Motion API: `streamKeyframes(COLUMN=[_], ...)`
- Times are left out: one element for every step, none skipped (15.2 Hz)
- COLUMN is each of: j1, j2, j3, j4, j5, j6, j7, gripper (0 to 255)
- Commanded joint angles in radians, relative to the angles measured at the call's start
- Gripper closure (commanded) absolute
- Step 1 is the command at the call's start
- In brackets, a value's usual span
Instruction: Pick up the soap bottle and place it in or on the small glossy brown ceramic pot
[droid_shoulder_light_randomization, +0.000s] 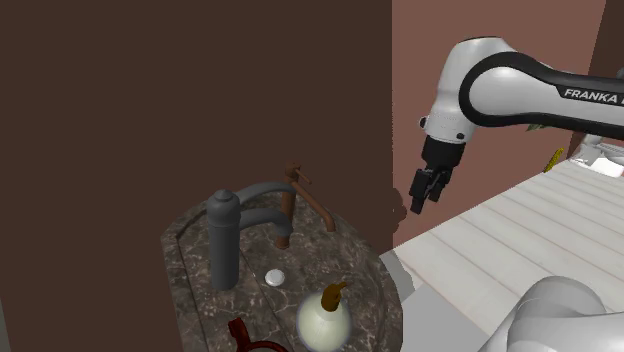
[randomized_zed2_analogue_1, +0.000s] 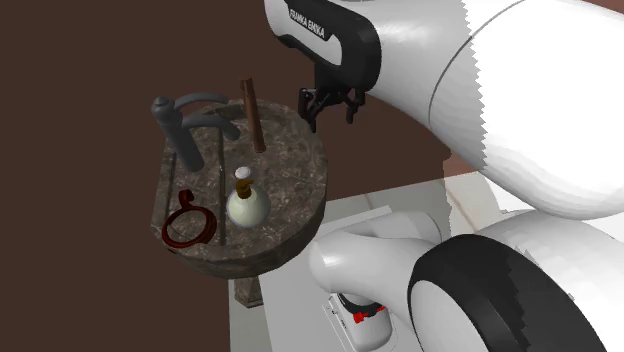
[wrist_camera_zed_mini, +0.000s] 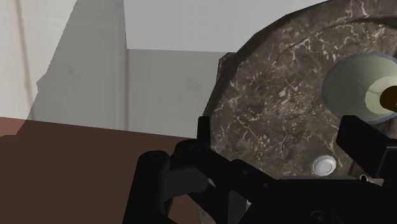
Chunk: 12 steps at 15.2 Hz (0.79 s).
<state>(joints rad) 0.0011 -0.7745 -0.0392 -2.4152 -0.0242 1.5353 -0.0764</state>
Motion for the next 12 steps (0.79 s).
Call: streamKeyframes(j1=[0.000, 0.008, 0.016, 0.024, 0.033, 0.042, 0.051, 0.061, 0.071, 0.080, 0.089, 0.099], j2=[0.000, -0.007, -0.012, -0.016, -0.019, -0.019, -0.018, -0.015, -0.010, -0.003, 0.006, 0.017], j3=[0.000, 0.021, 0.042, 0.064, 0.086, 0.108, 0.130, 0.153, 0.176, 0.199, 0.223, 0.247], j4=[0.000, -0.022, -0.042, -0.061, -0.079, -0.096, -0.111, -0.125, -0.138, -0.149, -0.159, -0.167], j5=[0.000, 0.015, 0.030, 0.045, 0.061, 0.077, 0.092, 0.108, 0.123, 0.138, 0.153, 0.167], j6=[0.000, 0.019, 0.039, 0.059, 0.079, 0.101, 0.123, 0.145, 0.168, 0.192, 0.216, 0.241], j7=[0.000, 0.024, 0.048, 0.072, 0.096, 0.120, 0.144, 0.168, 0.193, 0.217, 0.241, 0.265], gripper=[0, 0, 0, 0, 0, 0, 0, 0, 0, 0, 0, 0])
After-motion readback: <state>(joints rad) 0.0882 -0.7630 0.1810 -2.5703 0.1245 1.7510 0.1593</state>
